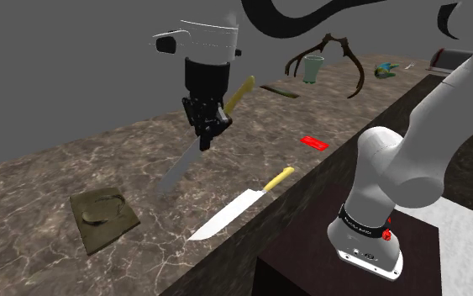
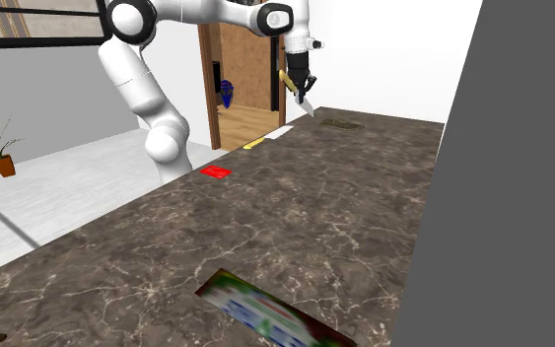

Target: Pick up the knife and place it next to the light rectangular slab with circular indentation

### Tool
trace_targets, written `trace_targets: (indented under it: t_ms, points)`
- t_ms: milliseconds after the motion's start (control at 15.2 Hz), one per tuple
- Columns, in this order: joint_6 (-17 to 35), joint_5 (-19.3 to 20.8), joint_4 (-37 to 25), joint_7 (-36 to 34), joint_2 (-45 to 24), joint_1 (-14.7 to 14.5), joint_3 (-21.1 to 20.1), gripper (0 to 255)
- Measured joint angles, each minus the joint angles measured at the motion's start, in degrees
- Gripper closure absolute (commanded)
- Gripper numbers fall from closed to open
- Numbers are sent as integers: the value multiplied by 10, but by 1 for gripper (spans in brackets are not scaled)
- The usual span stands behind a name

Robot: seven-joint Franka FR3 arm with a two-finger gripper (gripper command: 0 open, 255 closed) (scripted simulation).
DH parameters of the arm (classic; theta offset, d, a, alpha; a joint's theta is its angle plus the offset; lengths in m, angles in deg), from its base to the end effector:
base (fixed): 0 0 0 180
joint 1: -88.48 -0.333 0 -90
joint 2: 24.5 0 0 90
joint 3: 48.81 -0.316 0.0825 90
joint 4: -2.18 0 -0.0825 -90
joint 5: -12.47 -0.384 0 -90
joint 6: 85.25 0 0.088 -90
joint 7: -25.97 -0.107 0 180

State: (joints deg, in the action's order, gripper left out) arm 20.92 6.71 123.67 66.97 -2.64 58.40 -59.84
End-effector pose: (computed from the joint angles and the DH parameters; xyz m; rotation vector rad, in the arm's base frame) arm 0.3287 0.3120 0.5741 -2.3787 -2.0048 -0.1690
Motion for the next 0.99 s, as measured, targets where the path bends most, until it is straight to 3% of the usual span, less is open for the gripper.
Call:
trace_targets:
  t_ms: [594, 990]
  points:
    - [3, -8, -39, -130, -33, -39, -93, 255]
    - [40, -9, -11, -148, -42, -45, -109, 255]
